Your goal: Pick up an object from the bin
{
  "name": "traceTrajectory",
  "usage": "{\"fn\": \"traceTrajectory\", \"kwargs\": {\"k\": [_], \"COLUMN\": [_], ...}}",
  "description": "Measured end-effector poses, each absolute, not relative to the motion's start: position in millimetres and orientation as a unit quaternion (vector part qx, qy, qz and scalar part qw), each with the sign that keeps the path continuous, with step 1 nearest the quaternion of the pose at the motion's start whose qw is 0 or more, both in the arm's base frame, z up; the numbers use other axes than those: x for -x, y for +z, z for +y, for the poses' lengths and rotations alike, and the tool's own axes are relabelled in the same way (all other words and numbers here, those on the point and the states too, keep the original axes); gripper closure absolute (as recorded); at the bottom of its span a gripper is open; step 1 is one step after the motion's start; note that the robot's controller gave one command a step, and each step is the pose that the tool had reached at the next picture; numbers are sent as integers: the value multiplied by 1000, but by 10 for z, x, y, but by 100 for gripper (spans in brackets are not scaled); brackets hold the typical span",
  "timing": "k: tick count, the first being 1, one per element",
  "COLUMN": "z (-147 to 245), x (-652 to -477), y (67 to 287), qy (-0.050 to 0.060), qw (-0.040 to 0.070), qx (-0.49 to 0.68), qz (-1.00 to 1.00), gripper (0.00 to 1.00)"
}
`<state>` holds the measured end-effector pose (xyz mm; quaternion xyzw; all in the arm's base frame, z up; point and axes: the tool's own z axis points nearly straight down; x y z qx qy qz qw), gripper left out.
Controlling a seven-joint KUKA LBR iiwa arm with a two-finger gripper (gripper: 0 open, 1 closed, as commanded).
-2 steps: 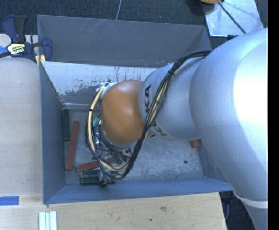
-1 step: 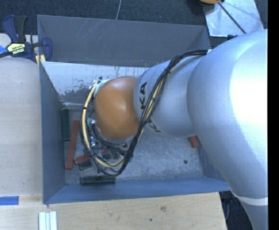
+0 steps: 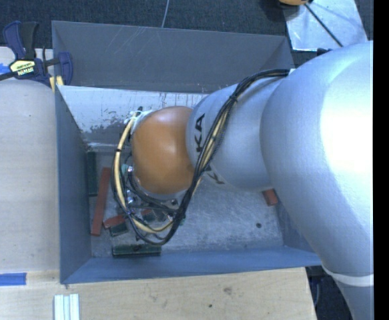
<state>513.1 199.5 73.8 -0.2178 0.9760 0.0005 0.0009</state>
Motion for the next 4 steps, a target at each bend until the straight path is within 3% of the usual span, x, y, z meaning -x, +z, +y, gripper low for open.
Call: {"fn": "traceTrajectory", "kwargs": {"k": [1,2,3,4], "z": [2055,2001,2000,1652], "x": [-5124,-5343,-5342,-5166], "y": [1102,2017,2015,1569], "qy": [0,0,0,1], "qw": [0,1,1,4], "qx": [219,224,224,259], "qz": [976,975,975,966], "gripper": [100,0,0,0]}}
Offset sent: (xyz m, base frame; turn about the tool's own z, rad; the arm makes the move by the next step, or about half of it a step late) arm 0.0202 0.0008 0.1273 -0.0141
